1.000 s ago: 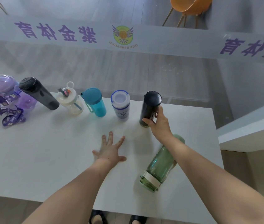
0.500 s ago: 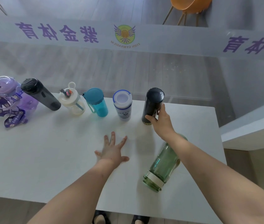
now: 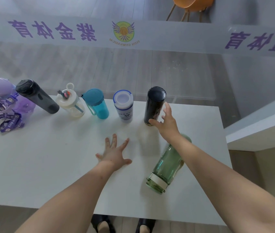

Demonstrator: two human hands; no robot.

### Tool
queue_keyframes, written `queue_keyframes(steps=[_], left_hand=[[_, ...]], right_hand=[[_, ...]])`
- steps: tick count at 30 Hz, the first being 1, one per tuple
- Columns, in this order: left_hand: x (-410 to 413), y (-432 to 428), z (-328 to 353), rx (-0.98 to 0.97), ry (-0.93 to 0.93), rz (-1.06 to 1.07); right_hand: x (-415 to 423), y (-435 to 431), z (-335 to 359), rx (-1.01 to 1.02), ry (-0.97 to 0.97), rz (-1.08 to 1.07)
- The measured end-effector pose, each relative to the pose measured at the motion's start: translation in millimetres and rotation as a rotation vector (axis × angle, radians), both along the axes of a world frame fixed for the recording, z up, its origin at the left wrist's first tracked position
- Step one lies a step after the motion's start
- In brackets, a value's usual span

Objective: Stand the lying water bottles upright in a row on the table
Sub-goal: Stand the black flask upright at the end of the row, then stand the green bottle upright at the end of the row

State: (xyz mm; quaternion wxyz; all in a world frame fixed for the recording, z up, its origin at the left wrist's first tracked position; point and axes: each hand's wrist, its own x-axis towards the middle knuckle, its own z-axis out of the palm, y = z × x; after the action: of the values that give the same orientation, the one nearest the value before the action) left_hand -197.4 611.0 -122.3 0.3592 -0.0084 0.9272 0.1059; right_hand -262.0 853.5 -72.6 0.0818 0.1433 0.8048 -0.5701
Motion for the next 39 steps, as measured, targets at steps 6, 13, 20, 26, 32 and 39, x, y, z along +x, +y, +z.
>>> queue_keyframes(steps=[6,13,20,26,32,39], left_hand=[[3,0,1,0.021,0.005,0.021],[26,24,6,-0.022,0.037,-0.086],[34,30,-1,0.005,0.001,-0.095],[32,29,-1,0.011,-0.012,-0.100],[29,27,2,0.037,-0.055,-0.102],[25,26,3,0.035,-0.063,-0.112]], right_hand=[[62,38,20,0.277,0.119,0.207],[95,73,19,0.936,0.008,1.123],[87,52,21,1.335,0.066,1.348],[97,69,19,1.228,0.149,1.244],[112,84,41,0.845,0.111,0.723],[120,99,32,0.342,0.075,0.107]])
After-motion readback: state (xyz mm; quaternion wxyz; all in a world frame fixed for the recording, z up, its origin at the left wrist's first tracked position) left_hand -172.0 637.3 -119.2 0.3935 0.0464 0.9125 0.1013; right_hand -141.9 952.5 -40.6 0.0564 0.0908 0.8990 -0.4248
